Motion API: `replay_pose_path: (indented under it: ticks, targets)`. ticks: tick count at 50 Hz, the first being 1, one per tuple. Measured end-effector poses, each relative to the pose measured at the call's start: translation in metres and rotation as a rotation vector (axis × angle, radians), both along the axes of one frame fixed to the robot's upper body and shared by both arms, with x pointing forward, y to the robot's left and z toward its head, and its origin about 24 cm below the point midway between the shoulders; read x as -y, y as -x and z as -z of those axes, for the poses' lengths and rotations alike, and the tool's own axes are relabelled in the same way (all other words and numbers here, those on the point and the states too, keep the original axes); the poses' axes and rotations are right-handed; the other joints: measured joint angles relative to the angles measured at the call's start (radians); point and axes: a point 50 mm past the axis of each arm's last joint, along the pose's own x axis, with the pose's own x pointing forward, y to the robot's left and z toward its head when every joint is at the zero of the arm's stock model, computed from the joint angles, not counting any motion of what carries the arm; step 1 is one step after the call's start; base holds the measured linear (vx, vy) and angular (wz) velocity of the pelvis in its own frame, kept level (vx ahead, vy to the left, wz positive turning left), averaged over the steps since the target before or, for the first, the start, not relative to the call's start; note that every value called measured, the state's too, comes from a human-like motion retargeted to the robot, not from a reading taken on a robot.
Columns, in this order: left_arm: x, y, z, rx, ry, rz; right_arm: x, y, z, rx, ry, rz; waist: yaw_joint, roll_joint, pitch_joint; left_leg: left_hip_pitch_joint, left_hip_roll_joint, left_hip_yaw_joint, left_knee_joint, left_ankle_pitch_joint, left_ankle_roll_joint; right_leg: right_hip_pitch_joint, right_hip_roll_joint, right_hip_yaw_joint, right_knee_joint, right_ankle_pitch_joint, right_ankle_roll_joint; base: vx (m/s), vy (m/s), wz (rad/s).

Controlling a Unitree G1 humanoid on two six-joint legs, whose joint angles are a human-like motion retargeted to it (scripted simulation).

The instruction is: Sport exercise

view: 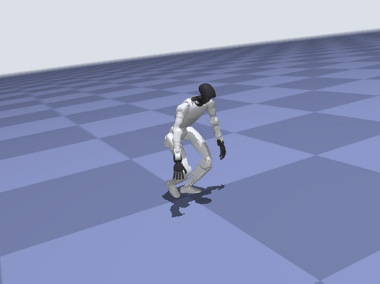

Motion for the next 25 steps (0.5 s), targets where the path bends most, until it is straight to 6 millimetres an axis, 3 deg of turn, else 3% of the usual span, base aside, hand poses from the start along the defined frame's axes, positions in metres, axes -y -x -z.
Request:
replay_pose_path:
  ticks: [10, 15, 20, 25]
  targets:
    - [0.018, -0.072, -0.099, 0.33, -0.055, 0.053, -0.023, -0.046, -0.102, 0.357, -0.031, -0.058, 0.031, 0.006, 0.121, -0.23, 0.116, 0.05, 0.215, -0.037, 0.034, -0.133, 0.026, -0.036, 0.15, -0.112, -0.02, -0.1, 0.07, -0.39]
    - [0.039, -0.099, -0.157, 0.49, -0.064, 0.086, -0.04, -0.059, -0.144, 0.472, -0.025, -0.096, 0.005, -0.011, 0.247, -0.23, 0.145, 0.095, 0.292, -0.038, 0.039, -0.136, 0.031, -0.001, 0.243, -0.186, -0.031, -0.12, 0.04, 0.1]
    - [0.063, -0.109, -0.176, 0.537, -0.084, 0.137, -0.057, -0.064, -0.14, 0.454, 0.008, -0.13, -0.047, -0.043, 0.247, -0.23, 0.164, 0.153, 0.366, -0.038, 0.039, -0.141, 0.022, 0.049, 0.354, -0.278, -0.035, -0.08, 0.01, 0.42]
    - [0.084, -0.115, -0.186, 0.564, -0.11, 0.182, -0.074, -0.067, -0.129, 0.419, 0.065, -0.169, -0.087, -0.071, 0.247, -0.23, 0.209, 0.172, 0.436, -0.038, 0.039, -0.141, 0.048, 0.075, 0.419, -0.281, -0.044, -0.09, 0.0, 0.26]
